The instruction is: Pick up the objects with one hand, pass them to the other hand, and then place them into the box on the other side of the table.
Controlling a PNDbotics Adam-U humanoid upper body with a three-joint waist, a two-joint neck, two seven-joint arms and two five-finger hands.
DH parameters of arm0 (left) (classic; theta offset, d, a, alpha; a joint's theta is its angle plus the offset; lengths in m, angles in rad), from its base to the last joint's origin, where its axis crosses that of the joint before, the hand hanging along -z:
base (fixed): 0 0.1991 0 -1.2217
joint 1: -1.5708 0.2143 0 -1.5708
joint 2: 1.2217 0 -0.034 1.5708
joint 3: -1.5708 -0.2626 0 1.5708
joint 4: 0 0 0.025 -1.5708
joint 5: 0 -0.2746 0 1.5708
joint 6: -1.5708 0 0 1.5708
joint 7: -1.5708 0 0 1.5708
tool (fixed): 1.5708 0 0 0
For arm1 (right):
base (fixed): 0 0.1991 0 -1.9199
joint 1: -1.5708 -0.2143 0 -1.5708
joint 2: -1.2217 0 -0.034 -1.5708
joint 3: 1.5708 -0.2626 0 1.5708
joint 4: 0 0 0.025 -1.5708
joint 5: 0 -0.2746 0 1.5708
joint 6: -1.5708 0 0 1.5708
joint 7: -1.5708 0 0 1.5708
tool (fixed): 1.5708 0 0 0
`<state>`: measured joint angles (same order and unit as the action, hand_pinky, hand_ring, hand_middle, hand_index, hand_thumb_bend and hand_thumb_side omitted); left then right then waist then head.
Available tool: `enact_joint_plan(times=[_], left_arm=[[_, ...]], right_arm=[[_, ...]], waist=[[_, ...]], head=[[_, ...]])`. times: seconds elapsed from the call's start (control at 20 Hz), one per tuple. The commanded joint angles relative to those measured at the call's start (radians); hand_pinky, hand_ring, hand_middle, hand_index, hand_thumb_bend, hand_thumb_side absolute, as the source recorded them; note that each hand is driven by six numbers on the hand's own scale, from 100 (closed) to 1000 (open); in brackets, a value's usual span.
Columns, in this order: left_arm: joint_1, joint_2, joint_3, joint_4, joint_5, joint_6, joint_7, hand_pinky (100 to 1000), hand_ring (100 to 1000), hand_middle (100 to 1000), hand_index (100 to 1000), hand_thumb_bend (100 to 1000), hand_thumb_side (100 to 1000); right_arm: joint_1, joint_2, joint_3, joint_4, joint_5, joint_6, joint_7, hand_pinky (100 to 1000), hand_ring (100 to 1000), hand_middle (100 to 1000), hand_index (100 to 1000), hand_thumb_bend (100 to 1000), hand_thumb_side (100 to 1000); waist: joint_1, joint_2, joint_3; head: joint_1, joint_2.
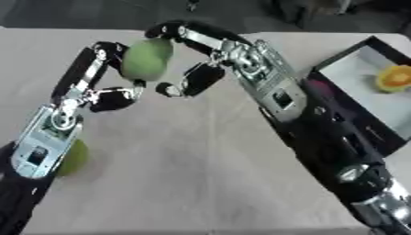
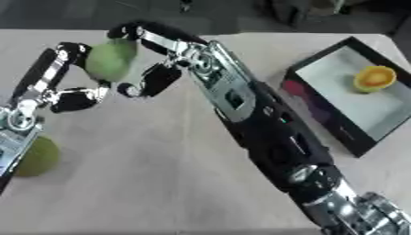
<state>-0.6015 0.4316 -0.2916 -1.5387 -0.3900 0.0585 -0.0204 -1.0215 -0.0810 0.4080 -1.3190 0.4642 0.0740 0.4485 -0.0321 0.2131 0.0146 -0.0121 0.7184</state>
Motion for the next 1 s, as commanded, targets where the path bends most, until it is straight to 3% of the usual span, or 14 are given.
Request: enact_joint_plan(times=[0.05,0.35,0.5,0.6,1.0], left_arm=[[-0.01,0.001,0.0,-0.029,0.027,-0.021,0.004,686,466,424,494,100,100],[-0.013,-0.008,-0.01,-0.033,0.052,-0.041,-0.017,686,466,424,496,100,100],[-0.014,-0.014,-0.012,-0.031,0.057,-0.04,-0.025,687,466,423,497,100,100],[-0.014,-0.017,-0.012,-0.029,0.059,-0.038,-0.026,686,465,423,497,100,100],[-0.012,-0.023,-0.012,-0.024,0.063,-0.032,-0.023,687,470,434,545,100,100]], right_arm=[[-0.022,0.007,-0.003,0.0,0.014,-0.007,-0.001,971,942,917,918,391,124],[-0.014,0.025,-0.007,0.01,-0.007,0.015,-0.05,971,916,858,875,316,100],[-0.009,0.032,-0.008,0.01,-0.044,0.048,-0.108,976,874,747,783,153,100],[-0.005,0.034,-0.007,0.006,-0.078,0.07,-0.142,979,853,677,735,100,100],[0.003,0.028,0.002,0.0,-0.149,0.11,-0.179,971,803,562,587,100,100]], waist=[[0.004,-0.021,0.002],[0.005,-0.019,0.003],[0.005,-0.018,0.004],[0.005,-0.017,0.004],[0.005,-0.016,0.004]], head=[[-0.004,-0.004],[-0.006,-0.005],[-0.007,-0.005],[-0.007,-0.006],[-0.016,0.004]])
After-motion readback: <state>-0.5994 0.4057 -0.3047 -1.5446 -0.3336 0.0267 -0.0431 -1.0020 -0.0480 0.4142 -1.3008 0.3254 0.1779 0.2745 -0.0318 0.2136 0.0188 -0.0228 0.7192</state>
